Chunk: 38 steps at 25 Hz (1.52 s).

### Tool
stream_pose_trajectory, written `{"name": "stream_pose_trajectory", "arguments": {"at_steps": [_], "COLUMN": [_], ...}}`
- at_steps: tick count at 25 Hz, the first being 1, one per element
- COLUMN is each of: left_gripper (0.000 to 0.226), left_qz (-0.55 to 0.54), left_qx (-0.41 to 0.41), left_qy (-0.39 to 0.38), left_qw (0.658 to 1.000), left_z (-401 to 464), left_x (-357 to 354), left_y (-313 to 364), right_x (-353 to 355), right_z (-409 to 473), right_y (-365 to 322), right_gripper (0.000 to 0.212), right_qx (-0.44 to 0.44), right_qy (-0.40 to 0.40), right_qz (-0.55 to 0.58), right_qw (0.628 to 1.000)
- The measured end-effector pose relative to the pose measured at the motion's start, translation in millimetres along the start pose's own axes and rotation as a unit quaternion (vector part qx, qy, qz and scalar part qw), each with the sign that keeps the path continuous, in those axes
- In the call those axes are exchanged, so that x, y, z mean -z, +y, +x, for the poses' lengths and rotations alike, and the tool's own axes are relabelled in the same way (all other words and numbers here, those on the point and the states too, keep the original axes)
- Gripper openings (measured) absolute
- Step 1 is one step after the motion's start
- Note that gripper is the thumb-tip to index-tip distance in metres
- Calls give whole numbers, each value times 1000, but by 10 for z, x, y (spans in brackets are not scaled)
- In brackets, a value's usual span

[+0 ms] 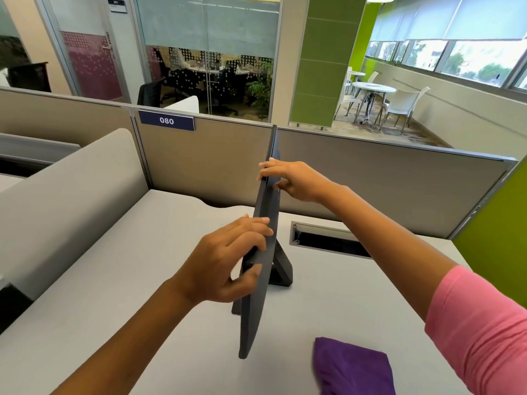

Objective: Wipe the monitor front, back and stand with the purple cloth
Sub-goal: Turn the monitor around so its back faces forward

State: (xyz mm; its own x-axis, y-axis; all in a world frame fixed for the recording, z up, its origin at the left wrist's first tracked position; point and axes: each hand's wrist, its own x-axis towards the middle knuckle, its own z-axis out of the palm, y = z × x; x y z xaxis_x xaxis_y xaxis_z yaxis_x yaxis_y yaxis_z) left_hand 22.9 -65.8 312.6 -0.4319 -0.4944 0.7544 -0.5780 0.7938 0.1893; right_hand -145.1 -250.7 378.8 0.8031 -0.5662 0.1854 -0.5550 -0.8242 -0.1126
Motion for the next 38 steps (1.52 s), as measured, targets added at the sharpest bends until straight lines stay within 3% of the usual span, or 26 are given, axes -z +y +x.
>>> {"name": "stream_pose_trajectory", "arguments": {"at_steps": [6,17,22,31,38], "left_gripper": [32,44,35,33,33], "left_qz": [16,-53,-106,-17,4], "left_qx": [44,193,282,336,409], "left_qy": [-29,-3,12,8,30], "left_qw": [998,980,954,942,912], "left_z": [-162,-332,-286,55,375], "left_x": [237,616,742,781,531], "left_y": [-342,-977,-1266,-1969,-2337], "right_x": [-51,-86,-40,9,67], "right_z": [143,491,610,825,825], "right_y": [-4,143,202,358,426], "right_gripper": [38,28,28,29,29], "right_qx": [2,-70,-103,-189,-253], "right_qy": [12,26,34,14,14], "right_qz": [-11,-2,-2,-30,-40], "right_qw": [1000,997,994,981,967]}}
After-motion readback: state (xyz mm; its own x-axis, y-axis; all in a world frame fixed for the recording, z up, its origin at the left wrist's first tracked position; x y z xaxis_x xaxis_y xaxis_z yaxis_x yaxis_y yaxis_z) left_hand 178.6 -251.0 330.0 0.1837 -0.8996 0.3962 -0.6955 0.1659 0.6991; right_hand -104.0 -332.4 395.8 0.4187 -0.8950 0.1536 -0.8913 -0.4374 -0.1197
